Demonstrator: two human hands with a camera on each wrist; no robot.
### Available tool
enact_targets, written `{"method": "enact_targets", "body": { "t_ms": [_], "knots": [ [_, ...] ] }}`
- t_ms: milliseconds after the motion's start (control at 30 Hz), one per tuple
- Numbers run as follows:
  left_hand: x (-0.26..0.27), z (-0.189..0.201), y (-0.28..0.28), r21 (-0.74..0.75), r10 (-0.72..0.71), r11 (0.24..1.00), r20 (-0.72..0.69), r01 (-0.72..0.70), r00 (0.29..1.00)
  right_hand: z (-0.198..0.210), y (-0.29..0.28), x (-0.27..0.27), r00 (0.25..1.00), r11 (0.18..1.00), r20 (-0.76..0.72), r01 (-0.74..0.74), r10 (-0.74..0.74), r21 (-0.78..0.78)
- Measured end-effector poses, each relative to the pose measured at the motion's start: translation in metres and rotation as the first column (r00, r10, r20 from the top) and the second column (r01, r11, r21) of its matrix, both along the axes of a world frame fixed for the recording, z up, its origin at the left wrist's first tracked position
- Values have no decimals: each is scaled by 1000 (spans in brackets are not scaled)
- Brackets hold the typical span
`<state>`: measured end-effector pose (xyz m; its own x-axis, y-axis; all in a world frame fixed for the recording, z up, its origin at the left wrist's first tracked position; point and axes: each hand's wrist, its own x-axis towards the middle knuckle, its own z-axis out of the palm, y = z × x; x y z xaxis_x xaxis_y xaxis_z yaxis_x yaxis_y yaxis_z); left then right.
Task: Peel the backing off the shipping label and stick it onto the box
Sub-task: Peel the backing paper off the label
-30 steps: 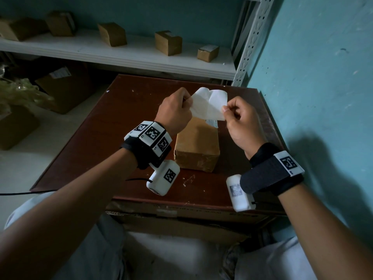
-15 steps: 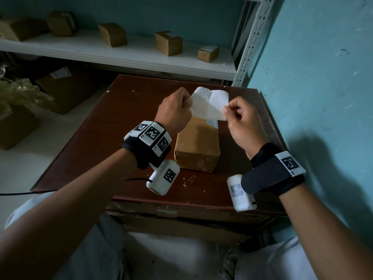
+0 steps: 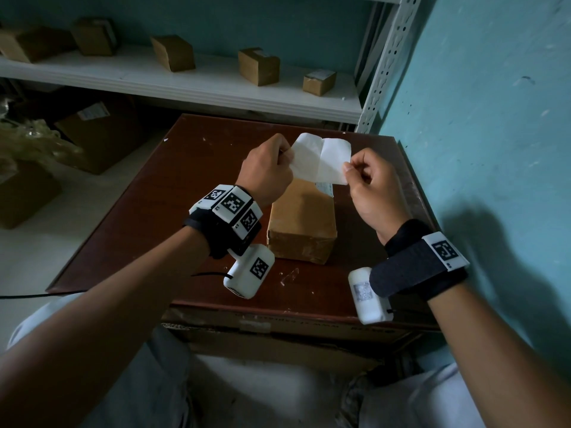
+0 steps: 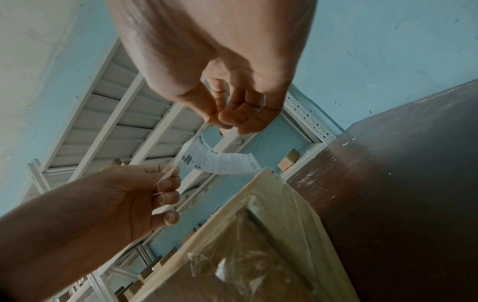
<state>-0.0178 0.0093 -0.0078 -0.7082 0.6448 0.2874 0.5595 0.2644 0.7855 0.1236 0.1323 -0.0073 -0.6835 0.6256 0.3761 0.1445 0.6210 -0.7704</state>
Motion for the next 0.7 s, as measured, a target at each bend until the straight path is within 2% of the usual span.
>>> {"method": "enact_targets", "body": {
  "t_ms": [700],
  "knots": [
    [-2,3,-1,-16,20,1000,35,-19,999,-1,3,0,1000,1000,-2,4,-4,7]
  ]
}}
